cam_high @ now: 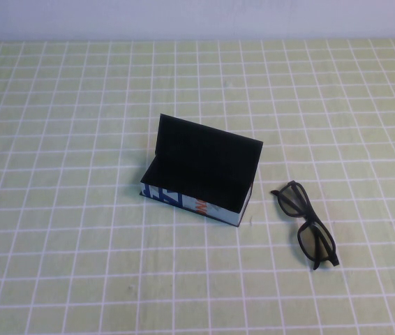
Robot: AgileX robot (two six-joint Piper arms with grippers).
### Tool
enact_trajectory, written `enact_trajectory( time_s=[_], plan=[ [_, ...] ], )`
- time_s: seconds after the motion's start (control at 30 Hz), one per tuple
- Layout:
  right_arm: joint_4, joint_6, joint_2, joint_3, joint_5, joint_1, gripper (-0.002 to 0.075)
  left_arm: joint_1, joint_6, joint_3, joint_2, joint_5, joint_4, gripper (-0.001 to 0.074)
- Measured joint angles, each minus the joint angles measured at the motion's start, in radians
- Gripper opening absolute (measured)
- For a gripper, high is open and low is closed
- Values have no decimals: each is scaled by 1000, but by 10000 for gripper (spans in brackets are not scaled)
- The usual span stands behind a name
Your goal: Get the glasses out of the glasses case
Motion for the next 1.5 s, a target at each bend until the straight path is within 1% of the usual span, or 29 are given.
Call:
enact_trajectory(
  time_s=[0.17, 0.23, 0.3, 0.37, 0.43, 0.57, 0.63, 0.7, 0.77, 1.0, 1.5],
  plan=[
    [0, 0, 0, 0, -2, 0, -17, 0, 0, 0, 0, 0, 0, -4],
    [-52, 0, 0, 2, -19, 0, -17, 0, 0, 0, 0, 0, 0, -4],
    [-144, 0, -3, 28, -69, -10, -17, 0, 0, 0, 0, 0, 0, -4],
    [-206, 0, -16, 78, -125, -52, -18, 0, 0, 0, 0, 0, 0, -4],
    [-232, 0, -36, 142, -202, -110, -18, 0, 0, 0, 0, 0, 0, -4],
    [-231, 0, -114, 312, -363, -239, -18, 0, 0, 0, 0, 0, 0, -4],
    [-200, 0, -165, 390, -404, -280, -17, 0, 0, 0, 0, 0, 0, -4],
    [-152, 0, -203, 437, -391, -308, -18, 0, 0, 0, 0, 0, 0, -4],
    [-126, 0, -211, 443, -343, -323, -18, 0, 0, 0, 0, 0, 0, -4],
    [-124, 0, -211, 449, -131, -326, -18, 0, 0, 0, 0, 0, 0, -4],
    [-126, 0, -211, 449, -107, -326, -18, 0, -2, 0, 0, 0, 0, -4]
  ],
)
